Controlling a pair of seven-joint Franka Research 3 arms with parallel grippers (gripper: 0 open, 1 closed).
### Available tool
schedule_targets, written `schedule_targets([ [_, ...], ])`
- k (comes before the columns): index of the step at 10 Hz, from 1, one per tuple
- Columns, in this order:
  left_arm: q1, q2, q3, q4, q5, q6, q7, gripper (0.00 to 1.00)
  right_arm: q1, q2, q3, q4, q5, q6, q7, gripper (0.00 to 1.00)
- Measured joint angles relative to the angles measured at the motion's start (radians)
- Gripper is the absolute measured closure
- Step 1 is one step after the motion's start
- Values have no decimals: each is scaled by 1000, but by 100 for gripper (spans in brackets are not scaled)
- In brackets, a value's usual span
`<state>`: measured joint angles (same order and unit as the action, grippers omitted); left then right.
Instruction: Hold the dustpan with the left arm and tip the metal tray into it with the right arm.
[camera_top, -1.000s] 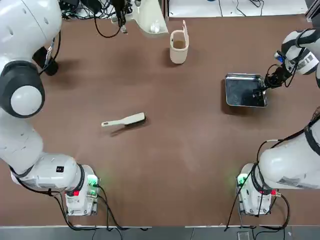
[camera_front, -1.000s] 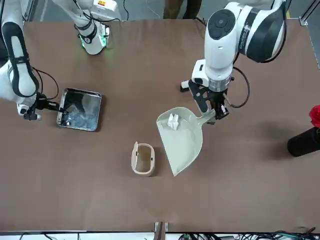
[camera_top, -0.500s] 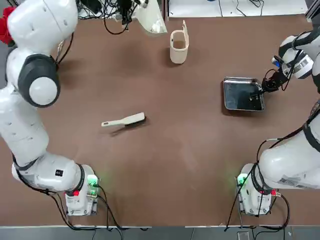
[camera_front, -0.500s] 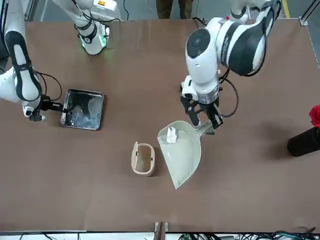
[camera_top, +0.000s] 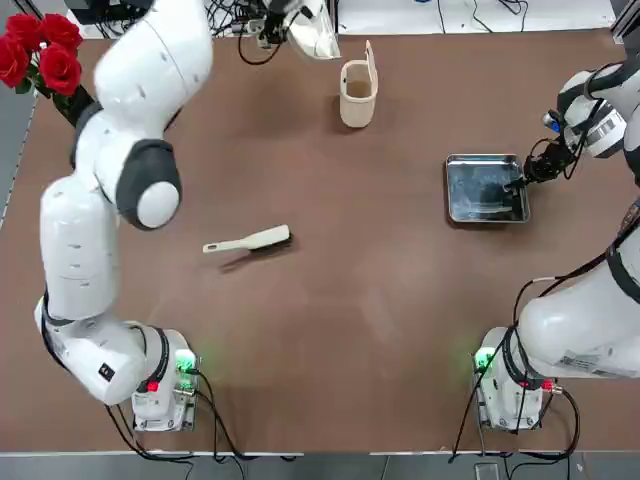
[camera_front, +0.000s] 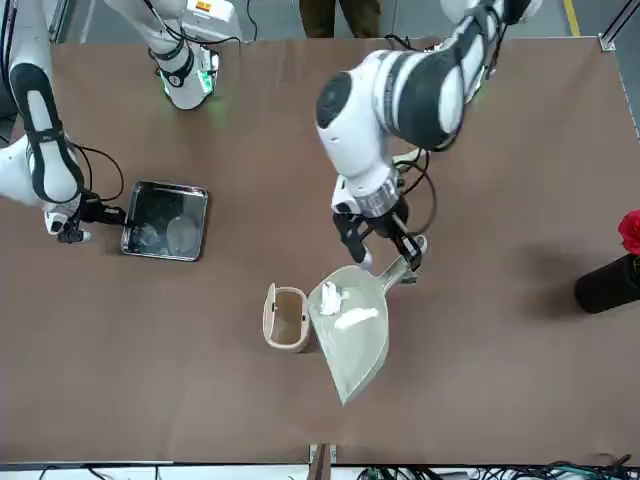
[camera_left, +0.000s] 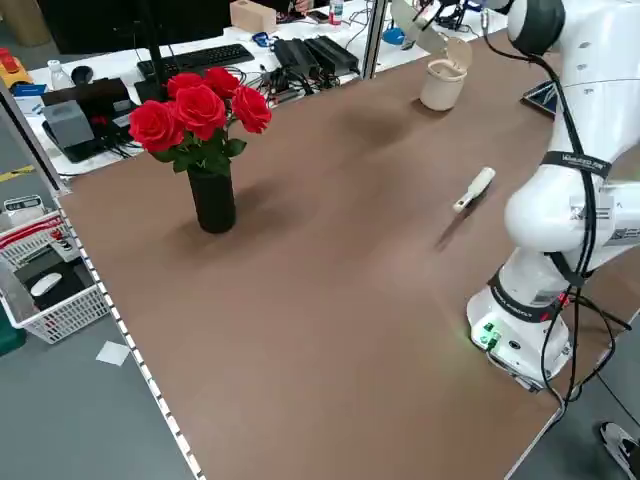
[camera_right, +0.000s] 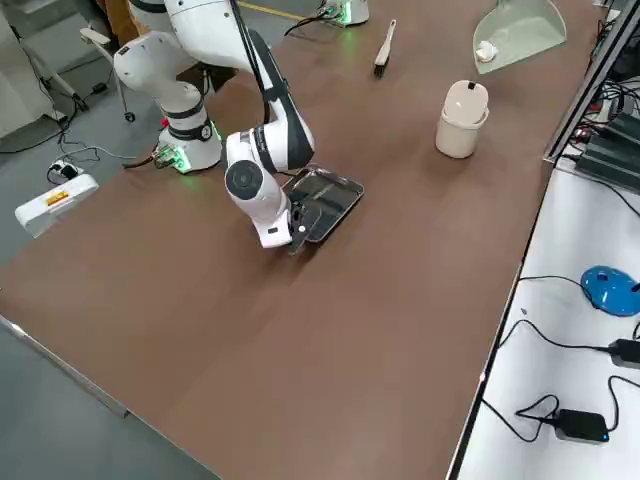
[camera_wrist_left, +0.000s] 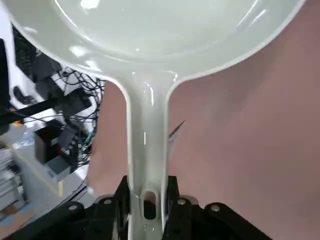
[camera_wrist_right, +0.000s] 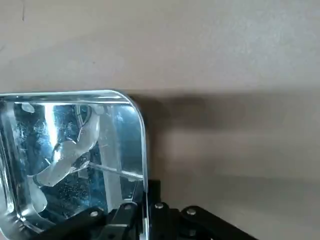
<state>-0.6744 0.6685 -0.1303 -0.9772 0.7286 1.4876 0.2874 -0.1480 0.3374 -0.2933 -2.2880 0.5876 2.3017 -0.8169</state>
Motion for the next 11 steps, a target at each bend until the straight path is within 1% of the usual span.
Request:
schedule_targets([
  [1,-48,15,39,16,4,-5,-1,67,3,3,1,0,13,4,-12,93],
  [3,-88,23,85,26,15,-8,-1,67,7,8,1,0,26,7,-20,93],
  [5,-128,28,136,28,27,-8,3,67,8,10,1,0,44,7,-22,91],
  [7,-166,29,162,28,40,-24,13,67,11,10,2,2,59,7,-24,81],
  [8,-182,30,164,28,66,-26,14,67,12,10,2,3,59,7,-25,77],
  [9,-199,34,165,29,92,-26,15,67,12,10,2,5,60,6,-26,76],
  [10,-216,42,168,29,122,-27,15,67,13,9,3,10,60,6,-27,71],
  [11,-228,53,170,29,156,-27,15,67,14,5,3,24,61,-1,-27,57],
])
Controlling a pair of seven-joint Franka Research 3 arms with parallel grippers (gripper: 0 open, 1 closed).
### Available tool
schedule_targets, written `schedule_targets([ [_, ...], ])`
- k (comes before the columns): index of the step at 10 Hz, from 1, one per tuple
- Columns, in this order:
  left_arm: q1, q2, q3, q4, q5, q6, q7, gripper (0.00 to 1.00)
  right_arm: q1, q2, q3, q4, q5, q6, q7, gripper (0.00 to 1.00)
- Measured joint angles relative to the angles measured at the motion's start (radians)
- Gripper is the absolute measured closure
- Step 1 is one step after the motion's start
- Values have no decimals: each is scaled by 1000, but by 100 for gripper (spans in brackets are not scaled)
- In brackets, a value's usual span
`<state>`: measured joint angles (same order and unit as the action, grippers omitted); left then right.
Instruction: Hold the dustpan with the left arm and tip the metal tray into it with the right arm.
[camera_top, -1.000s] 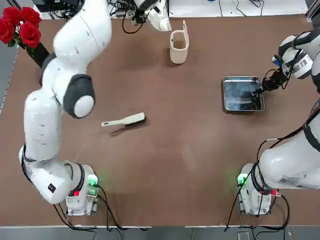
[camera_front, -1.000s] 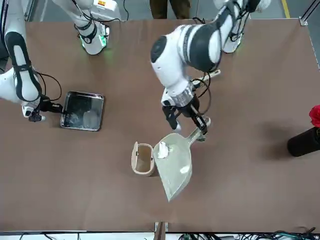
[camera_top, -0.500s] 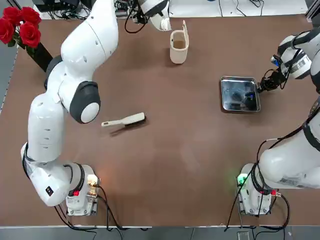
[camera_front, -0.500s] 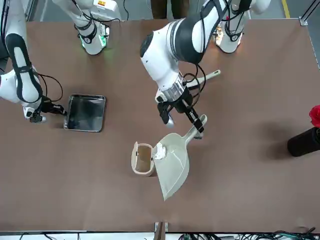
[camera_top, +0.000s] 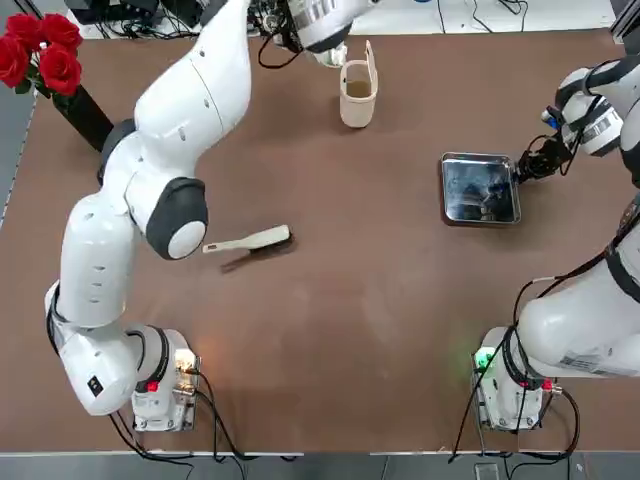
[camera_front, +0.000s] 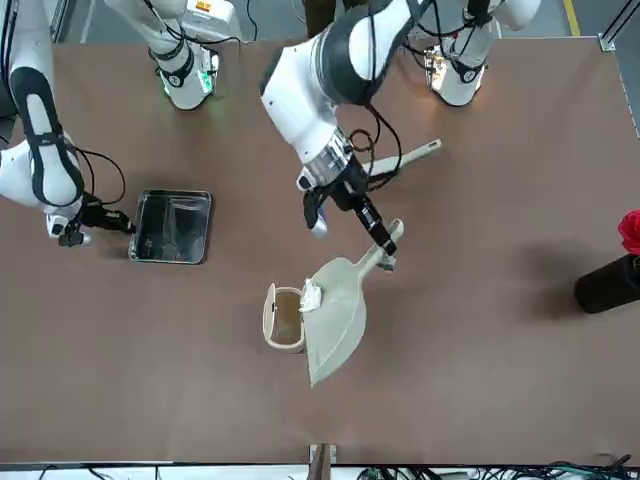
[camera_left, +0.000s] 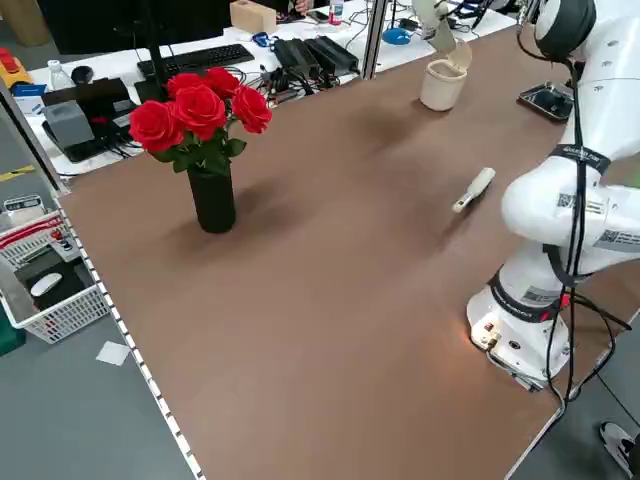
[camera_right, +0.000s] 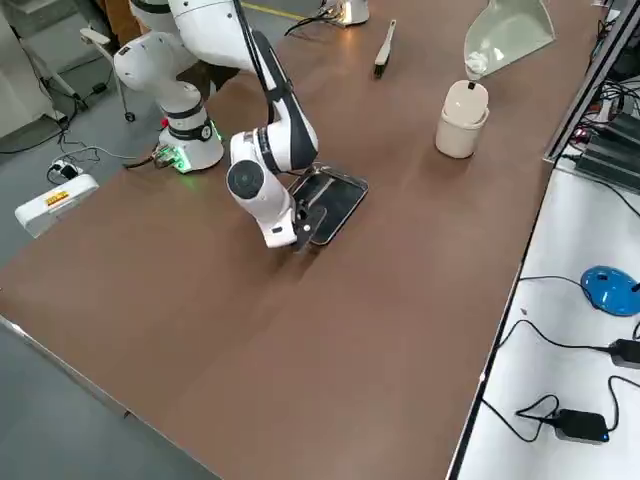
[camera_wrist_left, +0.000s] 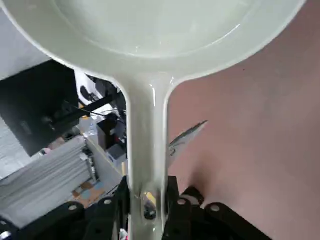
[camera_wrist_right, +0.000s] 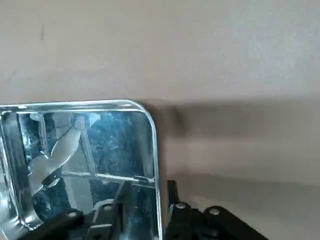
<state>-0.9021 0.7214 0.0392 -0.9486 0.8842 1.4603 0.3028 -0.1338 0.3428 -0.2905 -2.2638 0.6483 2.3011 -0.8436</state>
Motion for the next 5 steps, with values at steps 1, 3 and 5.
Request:
schedule_targets([
  [1,-7,11,1,0,33,0,0,67,1,-12,0,23,0,-16,0,43],
  [3,-18,22,2,0,77,0,0,67,3,-59,0,48,0,-37,1,12],
  [5,-26,22,2,2,119,8,-20,67,11,-106,0,77,-23,-67,18,0],
])
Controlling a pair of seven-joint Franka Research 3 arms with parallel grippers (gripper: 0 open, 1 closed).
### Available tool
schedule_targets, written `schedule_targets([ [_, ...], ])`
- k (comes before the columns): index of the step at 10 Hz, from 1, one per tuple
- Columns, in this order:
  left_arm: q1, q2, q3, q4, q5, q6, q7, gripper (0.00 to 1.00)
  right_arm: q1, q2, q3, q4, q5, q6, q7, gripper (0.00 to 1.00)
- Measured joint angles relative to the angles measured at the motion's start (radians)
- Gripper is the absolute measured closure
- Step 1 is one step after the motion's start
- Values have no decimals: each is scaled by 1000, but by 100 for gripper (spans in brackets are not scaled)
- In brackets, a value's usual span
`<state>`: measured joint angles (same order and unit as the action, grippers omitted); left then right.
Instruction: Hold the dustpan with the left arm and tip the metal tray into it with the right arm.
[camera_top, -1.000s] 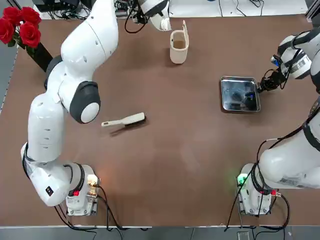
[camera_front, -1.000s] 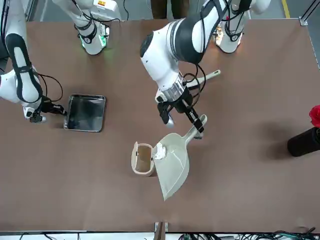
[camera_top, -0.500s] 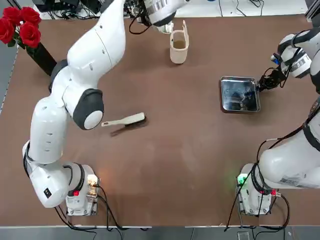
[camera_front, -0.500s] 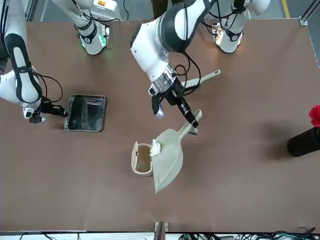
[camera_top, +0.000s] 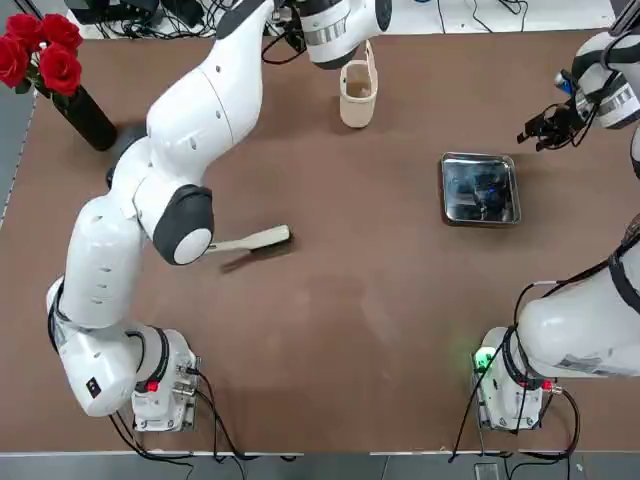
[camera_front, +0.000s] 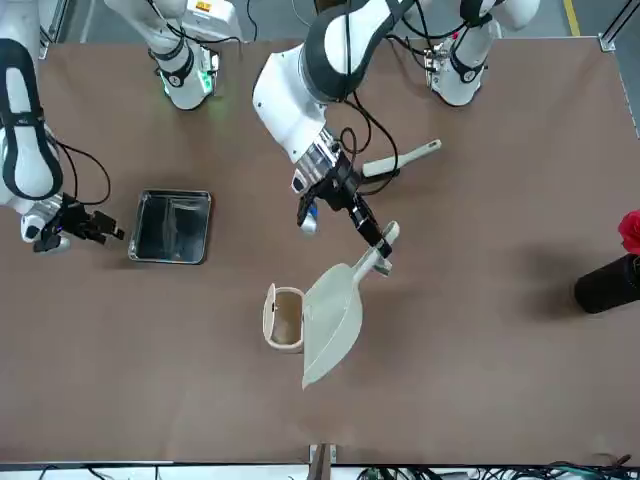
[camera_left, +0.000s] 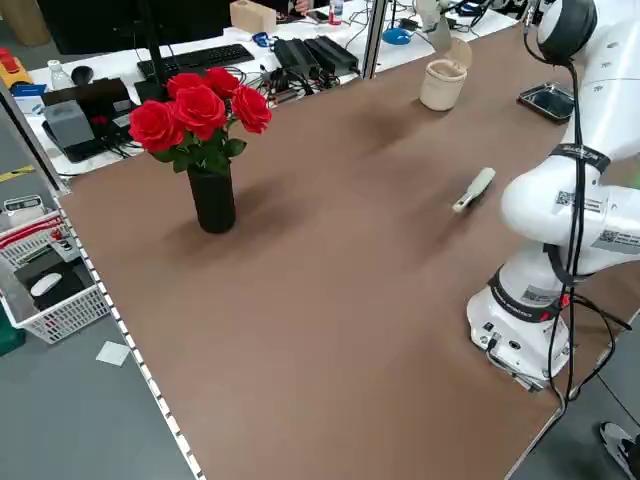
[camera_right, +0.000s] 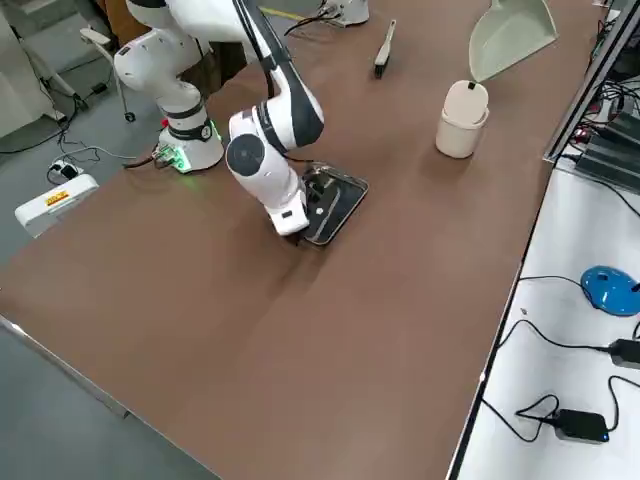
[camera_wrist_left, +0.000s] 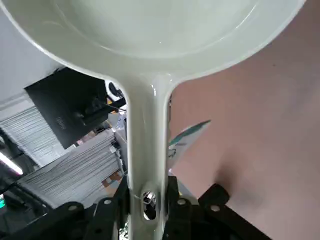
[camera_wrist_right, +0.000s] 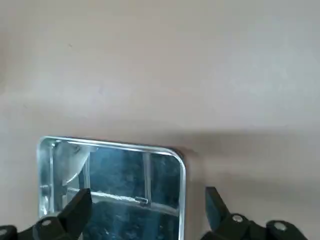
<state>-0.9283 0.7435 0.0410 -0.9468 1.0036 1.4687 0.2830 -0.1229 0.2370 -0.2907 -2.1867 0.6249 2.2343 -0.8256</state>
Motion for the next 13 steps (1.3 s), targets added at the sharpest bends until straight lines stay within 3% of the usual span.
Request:
schedule_targets([
  [1,-5,0,0,1,5,3,-9,67,3,-20,0,38,-76,-56,71,0],
  [3,-14,-5,-20,12,-2,-29,-10,67,19,-71,4,208,-299,-267,308,0],
  [5,-11,-38,-54,20,-109,-107,-1,67,47,-121,15,389,-411,-449,464,0],
  [7,50,-86,-54,20,-278,-132,84,67,54,-160,83,475,-503,-537,599,0],
  [9,150,-135,-54,4,-415,-133,210,67,54,-197,163,503,-554,-572,671,0],
  [11,212,-212,-55,-117,-510,-55,292,67,61,-225,234,556,-613,-651,748,0],
  [13,238,-364,-47,-393,-557,156,298,67,69,-238,259,598,-642,-695,760,0],
])
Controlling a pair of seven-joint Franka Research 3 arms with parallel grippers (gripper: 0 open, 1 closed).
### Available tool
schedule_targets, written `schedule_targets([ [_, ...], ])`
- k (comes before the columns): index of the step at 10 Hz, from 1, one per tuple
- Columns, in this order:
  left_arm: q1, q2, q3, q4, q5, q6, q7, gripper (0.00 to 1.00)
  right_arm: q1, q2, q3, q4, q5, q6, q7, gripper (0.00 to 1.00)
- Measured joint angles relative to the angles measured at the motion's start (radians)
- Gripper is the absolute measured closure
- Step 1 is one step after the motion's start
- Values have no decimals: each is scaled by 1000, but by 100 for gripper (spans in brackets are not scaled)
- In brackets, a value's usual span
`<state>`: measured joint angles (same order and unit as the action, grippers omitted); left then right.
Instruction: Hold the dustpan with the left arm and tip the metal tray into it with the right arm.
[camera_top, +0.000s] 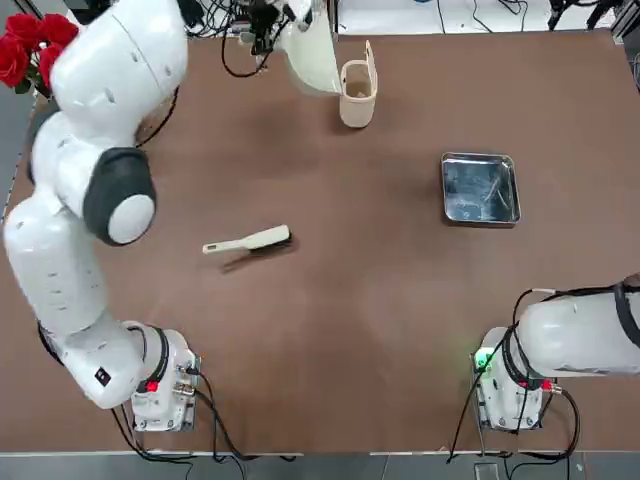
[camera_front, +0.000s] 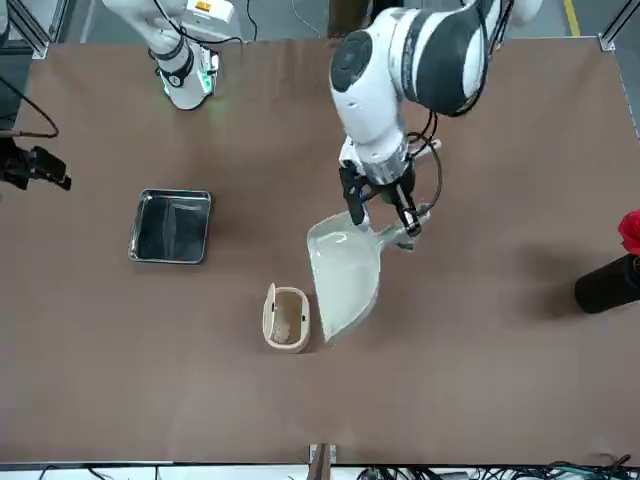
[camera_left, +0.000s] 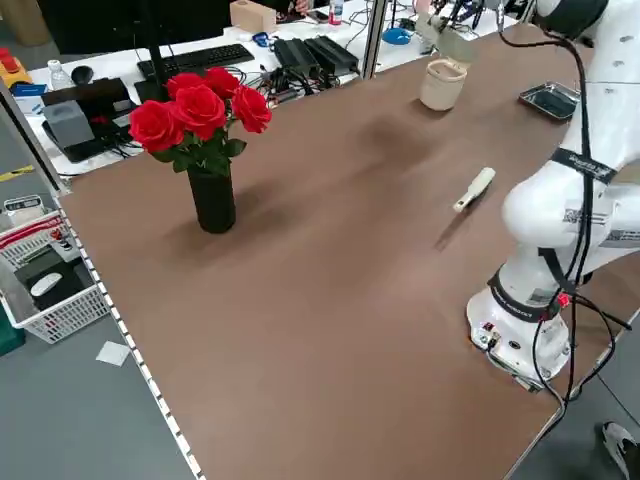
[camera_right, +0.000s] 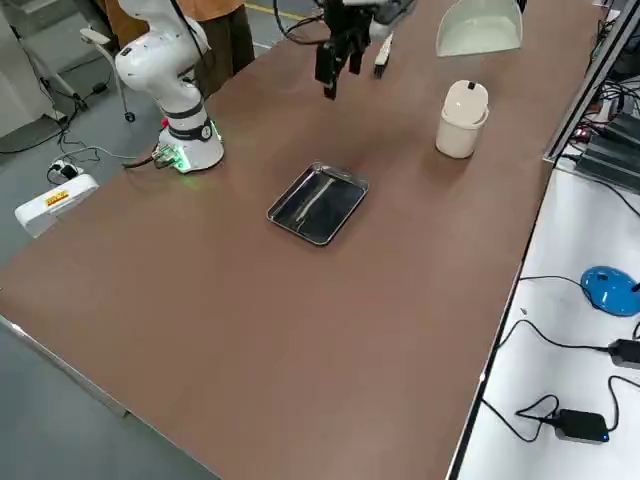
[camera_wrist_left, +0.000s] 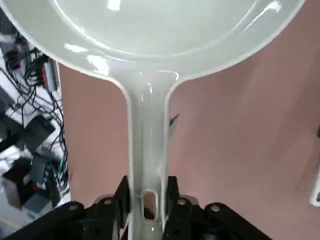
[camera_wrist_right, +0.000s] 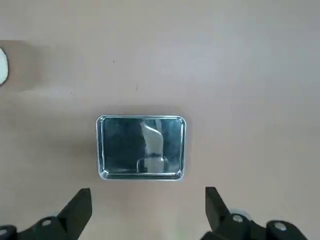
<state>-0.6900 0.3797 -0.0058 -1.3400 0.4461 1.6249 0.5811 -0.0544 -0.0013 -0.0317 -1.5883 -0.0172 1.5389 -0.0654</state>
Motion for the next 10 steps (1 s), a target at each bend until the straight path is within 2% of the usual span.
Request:
schedule_targets([
  [2,24,-188,36,-299,-45,178,51,67,-1,-2,1,4,-4,-2,0,0],
  [4,82,-294,61,-511,-99,329,154,67,-1,-3,3,14,-4,-2,0,0],
  [8,221,-312,63,-798,-104,631,302,67,0,-5,10,52,-3,-39,8,0],
  [10,280,-310,62,-914,-104,762,362,67,1,-5,13,52,-3,-54,9,0],
])
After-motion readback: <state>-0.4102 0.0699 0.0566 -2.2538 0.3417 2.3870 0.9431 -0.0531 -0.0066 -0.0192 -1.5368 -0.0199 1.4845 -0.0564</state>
